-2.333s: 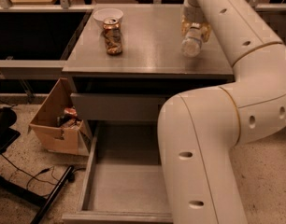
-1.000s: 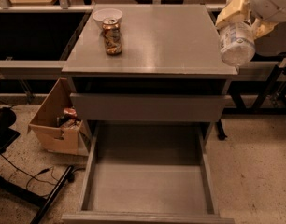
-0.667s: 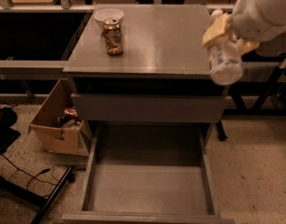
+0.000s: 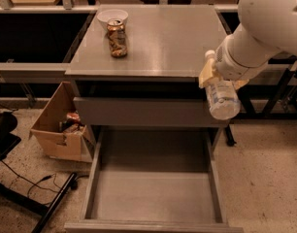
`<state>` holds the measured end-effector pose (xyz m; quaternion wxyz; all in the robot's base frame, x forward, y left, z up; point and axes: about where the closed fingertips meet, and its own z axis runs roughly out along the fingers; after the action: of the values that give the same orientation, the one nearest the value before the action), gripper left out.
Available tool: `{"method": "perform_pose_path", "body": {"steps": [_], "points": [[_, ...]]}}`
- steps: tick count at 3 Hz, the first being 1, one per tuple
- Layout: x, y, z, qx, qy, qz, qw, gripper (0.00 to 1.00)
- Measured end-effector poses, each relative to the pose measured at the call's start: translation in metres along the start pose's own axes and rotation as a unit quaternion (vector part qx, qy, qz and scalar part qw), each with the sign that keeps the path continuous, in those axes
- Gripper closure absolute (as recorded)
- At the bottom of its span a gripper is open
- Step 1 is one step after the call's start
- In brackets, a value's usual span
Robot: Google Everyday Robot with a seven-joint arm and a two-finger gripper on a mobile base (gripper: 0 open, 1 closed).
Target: Place blue plastic bottle into middle drawer
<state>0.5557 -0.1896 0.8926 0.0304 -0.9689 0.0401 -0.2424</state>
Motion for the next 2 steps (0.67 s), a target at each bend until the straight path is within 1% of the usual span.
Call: {"method": "perform_pose_path", "body": {"steps": [1, 2], "points": [[0.0, 0.0, 0.0, 0.0, 0.0, 0.0, 1.0, 1.0], [-0.021, -0.007, 0.017, 0.015, -0.02, -0.007, 0.9997, 1.0]]}}
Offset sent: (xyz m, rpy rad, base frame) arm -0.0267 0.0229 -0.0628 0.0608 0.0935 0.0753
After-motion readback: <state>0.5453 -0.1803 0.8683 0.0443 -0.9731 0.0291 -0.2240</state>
